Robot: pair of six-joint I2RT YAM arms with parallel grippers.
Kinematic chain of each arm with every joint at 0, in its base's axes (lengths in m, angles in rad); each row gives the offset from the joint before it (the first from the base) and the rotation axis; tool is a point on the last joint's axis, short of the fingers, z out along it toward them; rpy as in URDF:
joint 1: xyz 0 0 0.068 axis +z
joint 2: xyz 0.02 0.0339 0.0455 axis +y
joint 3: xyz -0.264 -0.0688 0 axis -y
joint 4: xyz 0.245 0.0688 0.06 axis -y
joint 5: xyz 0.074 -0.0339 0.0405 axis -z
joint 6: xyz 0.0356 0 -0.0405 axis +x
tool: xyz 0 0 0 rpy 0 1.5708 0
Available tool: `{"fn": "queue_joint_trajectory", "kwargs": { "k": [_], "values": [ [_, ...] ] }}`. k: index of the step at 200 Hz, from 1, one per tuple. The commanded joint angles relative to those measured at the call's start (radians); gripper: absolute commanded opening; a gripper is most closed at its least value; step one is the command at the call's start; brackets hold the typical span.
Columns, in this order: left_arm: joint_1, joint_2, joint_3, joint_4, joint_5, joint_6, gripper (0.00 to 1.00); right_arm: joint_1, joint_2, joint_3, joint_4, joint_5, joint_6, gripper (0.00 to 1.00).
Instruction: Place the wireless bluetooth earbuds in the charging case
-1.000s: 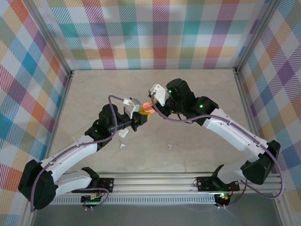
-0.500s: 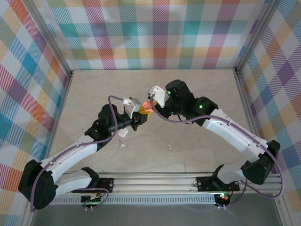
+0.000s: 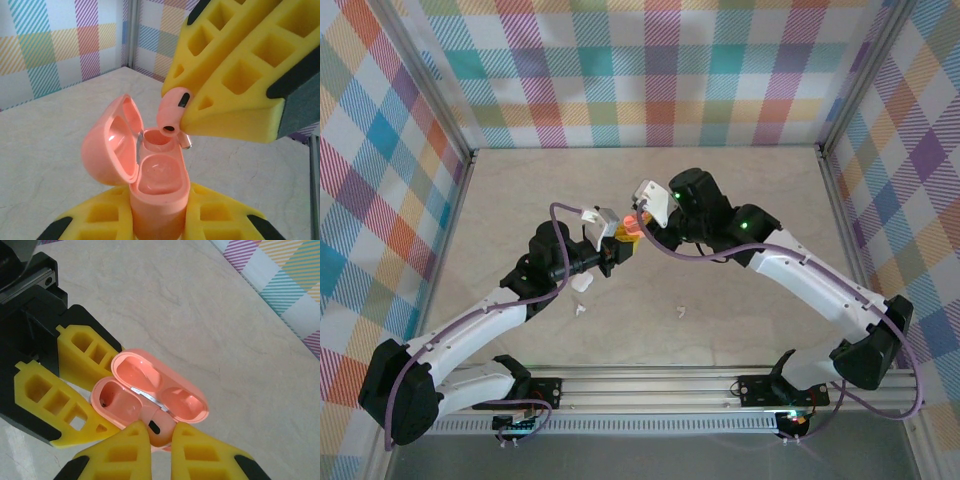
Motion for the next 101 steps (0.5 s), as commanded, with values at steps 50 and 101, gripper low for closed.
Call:
{"fn": "queue_joint_trajectory", "kwargs": {
  "k": [50, 101],
  "values": [
    [-0.021, -0.044, -0.016, 0.016, 0.014, 0.012, 0.00, 0.005, 0.015, 0.053, 0.004, 0.013, 0.003, 0.13],
    [-0.021, -0.051, -0.014, 0.015, 0.016, 0.012, 0.00, 0.005, 0.036, 0.006, 0.025, 0.033, -0.022, 0.13]
  ]
}}
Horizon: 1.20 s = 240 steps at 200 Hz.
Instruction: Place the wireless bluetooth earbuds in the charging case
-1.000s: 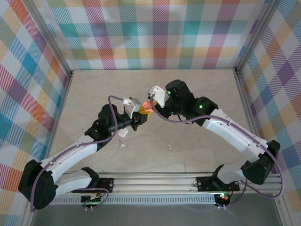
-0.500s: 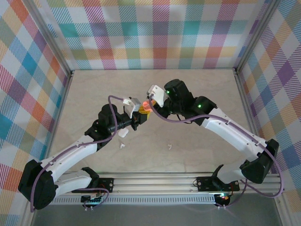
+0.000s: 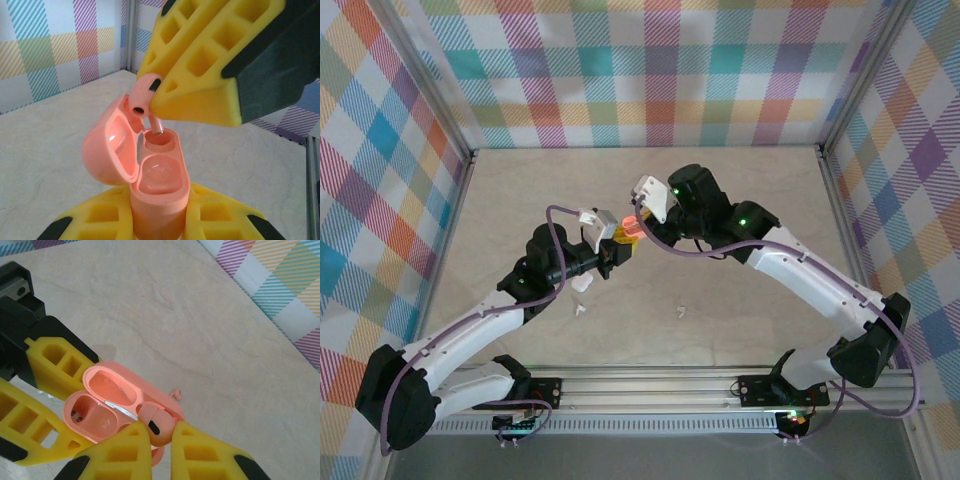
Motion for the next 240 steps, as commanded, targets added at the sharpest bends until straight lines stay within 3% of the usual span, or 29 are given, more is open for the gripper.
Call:
{"fn": "queue_joint_trajectory", "kwargs": {
  "k": [1, 52, 109, 240],
  "values": [
    [-0.016, -0.019, -0.003, 0.019, 0.018, 0.012, 0.00, 0.005, 0.016, -0.017, 0.020, 0.018, -0.020, 0.13],
    [-0.015, -0.026, -0.002, 0.017, 0.013, 0.006, 0.00, 0.004, 0.029, -0.028, 0.017, 0.015, -0.019, 0.13],
    [-0.015, -0.016, 0.019, 0.029, 0.007, -0.023, 0.00, 0.005, 0.000, -0.070, 0.022, -0.077, 0.003, 0.16],
    [-0.015, -0.011, 0.029, 0.069, 0.047, -0.064, 0.00, -0.038, -0.112, -0.211, 0.155, -0.170, -0.027, 0.15]
  ]
}}
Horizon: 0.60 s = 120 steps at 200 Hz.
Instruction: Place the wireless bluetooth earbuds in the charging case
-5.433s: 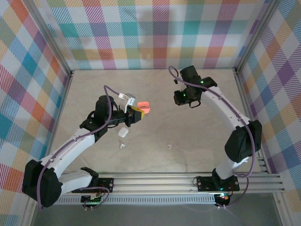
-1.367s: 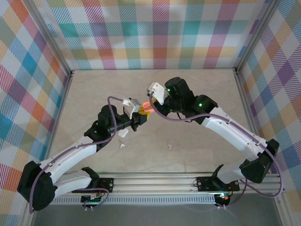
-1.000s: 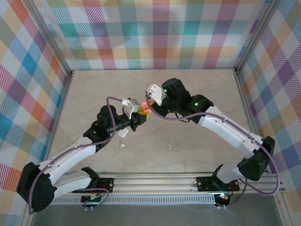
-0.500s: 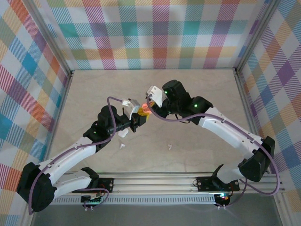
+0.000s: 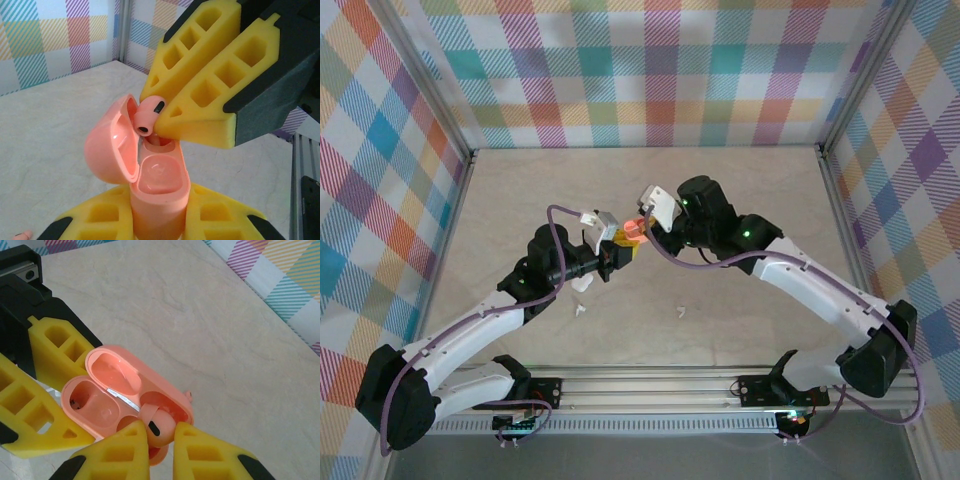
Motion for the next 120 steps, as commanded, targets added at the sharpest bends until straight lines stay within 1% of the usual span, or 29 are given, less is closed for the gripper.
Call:
{"fn": "queue_joint_trajectory", "kwargs": {
  "k": [1, 50, 102, 120],
  "values": [
    [-0.013, -0.011, 0.031, 0.092, 0.021, -0.022, 0.00, -0.010, -0.032, -0.031, 0.012, -0.077, -0.024, 0.15],
    [-0.014, 0.000, 0.042, 0.092, 0.039, -0.021, 0.00, -0.018, -0.077, -0.074, 0.030, -0.156, -0.088, 0.17],
    [-0.013, 0.006, 0.050, 0.086, 0.042, -0.015, 0.00, -0.019, -0.059, -0.056, -0.033, -0.183, -0.140, 0.23],
    [-0.014, 0.006, 0.052, 0.082, 0.042, -0.012, 0.00, -0.019, -0.039, -0.038, -0.065, -0.196, -0.143, 0.26]
  ]
}}
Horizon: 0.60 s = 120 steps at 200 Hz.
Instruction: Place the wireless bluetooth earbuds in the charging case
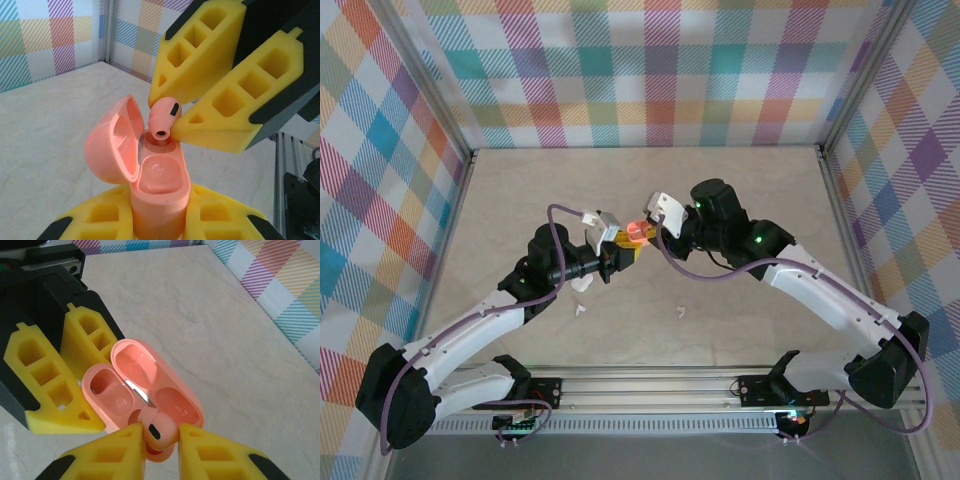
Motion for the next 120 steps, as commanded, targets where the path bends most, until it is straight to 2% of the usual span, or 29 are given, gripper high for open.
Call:
{"fn": "queue_joint_trajectory", "kwargs": {
  "k": [1, 71, 120],
  "values": [
    [-0.009, 0.000, 0.046, 0.077, -0.009, 0.000, 0.00, 0.009, 0.025, 0.022, -0.085, -0.098, -0.033, 0.27],
    [-0.010, 0.001, 0.053, 0.059, -0.012, 0.012, 0.00, 0.009, 0.051, 0.056, -0.109, -0.108, -0.006, 0.35],
    [-0.009, -0.005, 0.042, 0.051, -0.032, 0.018, 0.00, -0.022, 0.023, 0.111, -0.120, -0.110, 0.091, 0.42]
  ]
}}
